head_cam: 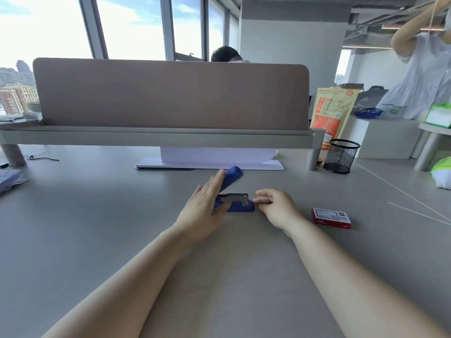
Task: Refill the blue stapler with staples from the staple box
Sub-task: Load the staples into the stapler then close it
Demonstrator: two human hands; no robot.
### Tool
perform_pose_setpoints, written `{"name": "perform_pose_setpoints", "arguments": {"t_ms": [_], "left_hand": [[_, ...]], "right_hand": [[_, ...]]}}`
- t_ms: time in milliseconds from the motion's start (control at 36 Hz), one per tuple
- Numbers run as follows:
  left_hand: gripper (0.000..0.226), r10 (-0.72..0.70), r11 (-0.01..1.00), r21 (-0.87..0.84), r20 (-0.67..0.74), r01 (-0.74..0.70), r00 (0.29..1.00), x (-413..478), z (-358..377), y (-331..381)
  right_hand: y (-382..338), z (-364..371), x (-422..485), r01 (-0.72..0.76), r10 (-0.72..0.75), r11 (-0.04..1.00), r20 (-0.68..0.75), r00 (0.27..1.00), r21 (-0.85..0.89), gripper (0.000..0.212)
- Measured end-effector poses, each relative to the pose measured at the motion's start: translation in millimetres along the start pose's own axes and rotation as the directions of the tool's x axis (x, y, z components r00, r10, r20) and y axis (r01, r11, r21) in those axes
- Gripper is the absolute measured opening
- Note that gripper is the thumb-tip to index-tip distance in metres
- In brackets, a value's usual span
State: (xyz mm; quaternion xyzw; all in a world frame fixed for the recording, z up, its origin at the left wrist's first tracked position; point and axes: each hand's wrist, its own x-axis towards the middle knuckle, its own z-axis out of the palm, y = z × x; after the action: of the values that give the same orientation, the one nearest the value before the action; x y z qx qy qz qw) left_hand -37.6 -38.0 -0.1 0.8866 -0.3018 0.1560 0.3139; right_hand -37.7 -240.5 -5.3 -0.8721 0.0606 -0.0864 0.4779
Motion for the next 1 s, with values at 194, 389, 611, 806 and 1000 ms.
{"name": "perform_pose_setpoints", "arguments": {"t_ms": [194,389,611,806,1000], "left_hand": [[0.053,-0.051,0.941,0.339,0.112,0.010,0.992,-0.4,8.3,0.8],[0.052,-0.068,0.927,0.374,0.113,0.021,0.991,-0.1,8.4,1.9],[0.056,-0.053,0.935,0.353,0.090,0.018,0.995,-3.1,8.6,4.1],[0.058,-0.040,0.934,0.358,0.065,0.014,0.997,-6.8,9.2,5.9],[0.053,-0.056,0.914,0.405,0.098,0.011,0.994,-5.1,9.7,5.5]], "right_hand": [[2.1,2.0,-0.5,0.010,-0.010,1.000,-0.012,1.000,-0.012,0.047],[0.9,3.8,-4.0,0.046,-0.047,0.998,-0.025,0.999,-0.044,0.037],[-2.4,3.1,-9.4,0.075,-0.077,0.993,-0.024,0.997,-0.093,0.033],[-4.4,2.5,-13.7,0.087,-0.090,0.990,-0.022,0.996,-0.114,0.033],[-6.0,-2.4,-25.2,0.123,-0.130,0.970,-0.022,0.991,-0.211,0.037]]}}
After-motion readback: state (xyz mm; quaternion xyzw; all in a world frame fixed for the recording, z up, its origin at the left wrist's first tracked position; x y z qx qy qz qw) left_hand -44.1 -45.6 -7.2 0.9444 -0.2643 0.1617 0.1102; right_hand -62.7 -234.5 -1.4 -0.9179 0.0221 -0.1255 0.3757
